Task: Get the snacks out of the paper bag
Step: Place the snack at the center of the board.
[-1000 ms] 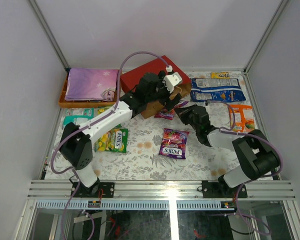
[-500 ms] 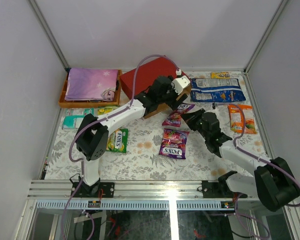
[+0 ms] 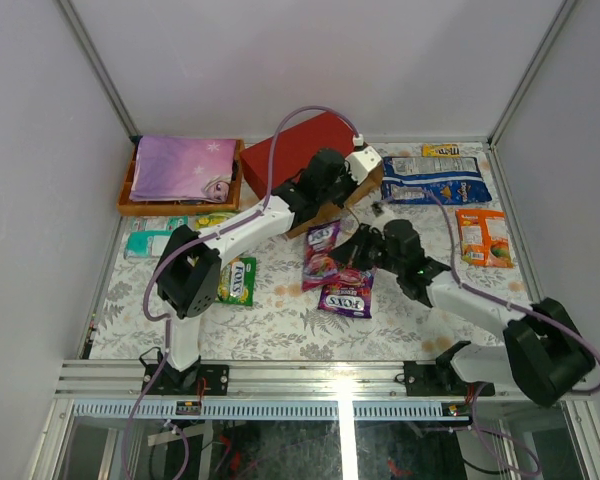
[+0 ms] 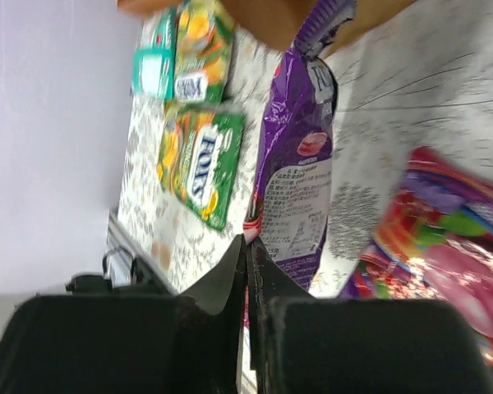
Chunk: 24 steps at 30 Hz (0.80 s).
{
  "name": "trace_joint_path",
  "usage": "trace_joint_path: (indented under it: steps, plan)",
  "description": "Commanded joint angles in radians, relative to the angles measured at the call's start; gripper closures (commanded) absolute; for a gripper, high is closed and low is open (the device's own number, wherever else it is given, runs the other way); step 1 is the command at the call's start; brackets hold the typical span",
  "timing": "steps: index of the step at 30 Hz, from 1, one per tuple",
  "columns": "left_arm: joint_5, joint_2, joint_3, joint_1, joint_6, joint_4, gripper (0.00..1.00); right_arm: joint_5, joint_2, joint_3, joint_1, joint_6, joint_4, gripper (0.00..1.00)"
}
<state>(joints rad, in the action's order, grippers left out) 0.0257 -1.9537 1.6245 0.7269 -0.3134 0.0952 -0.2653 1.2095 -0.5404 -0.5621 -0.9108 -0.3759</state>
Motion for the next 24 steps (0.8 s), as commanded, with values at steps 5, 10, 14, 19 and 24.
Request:
trace_joint_path:
  steps: [5,10,14,19,24]
  plan:
    - [-0.096,0.059,-0.002,-0.006,-0.046,-0.044,1.00,-0.178,0.273,-0.154,-0.142,0.050,-0.154,0.86]
    - [-0.117,0.084,-0.030,-0.015,-0.045,-0.061,1.00,-0.066,0.267,-0.154,-0.140,0.094,-0.128,0.23]
    - [-0.132,0.090,-0.006,-0.028,-0.020,-0.049,1.00,0.113,0.252,-0.105,-0.117,-0.011,-0.244,0.11]
    - [-0.134,0.110,-0.002,-0.038,-0.004,-0.042,1.00,0.286,0.401,-0.031,-0.043,-0.327,-0.637,0.20]
    - [-0.120,0.126,-0.014,-0.049,0.003,-0.044,1.00,0.313,0.730,-0.181,-0.033,-0.535,-0.934,0.37]
